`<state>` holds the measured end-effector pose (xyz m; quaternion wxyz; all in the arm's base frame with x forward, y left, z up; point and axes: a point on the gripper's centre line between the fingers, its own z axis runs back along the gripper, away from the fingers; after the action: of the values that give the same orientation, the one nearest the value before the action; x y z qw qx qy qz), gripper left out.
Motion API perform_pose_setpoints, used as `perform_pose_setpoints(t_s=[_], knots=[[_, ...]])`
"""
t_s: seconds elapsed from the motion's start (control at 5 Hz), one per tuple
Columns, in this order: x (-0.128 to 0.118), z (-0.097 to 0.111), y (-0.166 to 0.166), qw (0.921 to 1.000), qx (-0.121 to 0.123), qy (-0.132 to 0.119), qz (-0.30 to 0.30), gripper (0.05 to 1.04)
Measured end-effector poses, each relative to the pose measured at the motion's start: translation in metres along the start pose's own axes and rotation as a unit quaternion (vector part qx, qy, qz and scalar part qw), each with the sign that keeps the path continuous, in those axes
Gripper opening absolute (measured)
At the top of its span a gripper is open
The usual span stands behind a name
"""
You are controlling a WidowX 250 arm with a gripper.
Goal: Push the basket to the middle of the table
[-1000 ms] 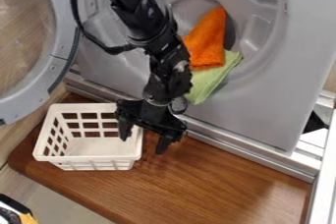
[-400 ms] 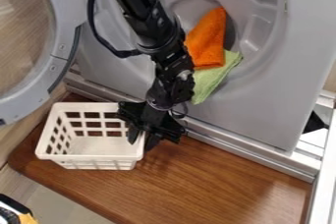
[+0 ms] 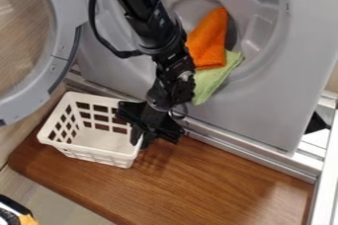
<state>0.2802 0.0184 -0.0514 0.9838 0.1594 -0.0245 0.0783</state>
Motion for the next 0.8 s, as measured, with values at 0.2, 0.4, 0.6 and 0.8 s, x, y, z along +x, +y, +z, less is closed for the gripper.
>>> perform_pose_setpoints(t_s=[0.2,0.4,0.6,0.8], knots=[[-0.001,0.004,0.003,1.0,0.007,0.006,-0.002,0.096],[0.0,0.015,0.003,0.9999,0.009,0.001,-0.011,0.095],[0.003,0.036,-0.001,0.9998,0.002,-0.021,-0.006,0.095],[-0.003,0.046,-0.016,0.9992,-0.009,-0.03,-0.024,0.095]])
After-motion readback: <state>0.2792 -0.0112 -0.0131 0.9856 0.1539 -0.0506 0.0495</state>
